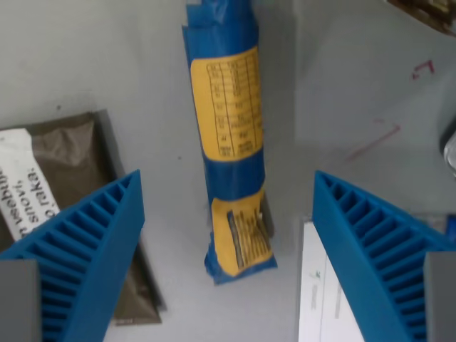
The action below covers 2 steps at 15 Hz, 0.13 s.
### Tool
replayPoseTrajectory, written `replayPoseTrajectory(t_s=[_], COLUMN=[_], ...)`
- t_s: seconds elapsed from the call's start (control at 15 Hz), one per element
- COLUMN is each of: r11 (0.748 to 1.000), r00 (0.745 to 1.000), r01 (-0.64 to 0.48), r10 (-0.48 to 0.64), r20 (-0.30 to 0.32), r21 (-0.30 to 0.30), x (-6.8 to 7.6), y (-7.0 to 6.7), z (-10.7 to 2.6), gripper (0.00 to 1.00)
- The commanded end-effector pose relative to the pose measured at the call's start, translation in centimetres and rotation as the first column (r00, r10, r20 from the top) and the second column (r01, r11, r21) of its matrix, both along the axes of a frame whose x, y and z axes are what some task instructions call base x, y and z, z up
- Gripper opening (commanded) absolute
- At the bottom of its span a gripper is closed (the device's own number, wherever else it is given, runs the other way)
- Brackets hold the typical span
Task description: Move above the blue bag
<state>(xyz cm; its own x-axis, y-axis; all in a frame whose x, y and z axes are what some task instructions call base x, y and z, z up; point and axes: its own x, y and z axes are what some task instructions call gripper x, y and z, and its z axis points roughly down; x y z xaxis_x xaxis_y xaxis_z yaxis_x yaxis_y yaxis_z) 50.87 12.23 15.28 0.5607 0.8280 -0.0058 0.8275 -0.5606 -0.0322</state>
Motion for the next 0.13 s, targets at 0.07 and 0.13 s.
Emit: replayPoseTrajectory(t_s=[0.07,0.13], r11=[0.999,0.999], r00=[0.998,0.998], r01=[-0.044,-0.044], r10=[0.045,0.045], r20=[0.053,0.053], r21=[-0.012,-0.012], x=[0.13,0.13], y=[0.17,0.17], z=[-0.14,-0.14], gripper=[1.00,1.00])
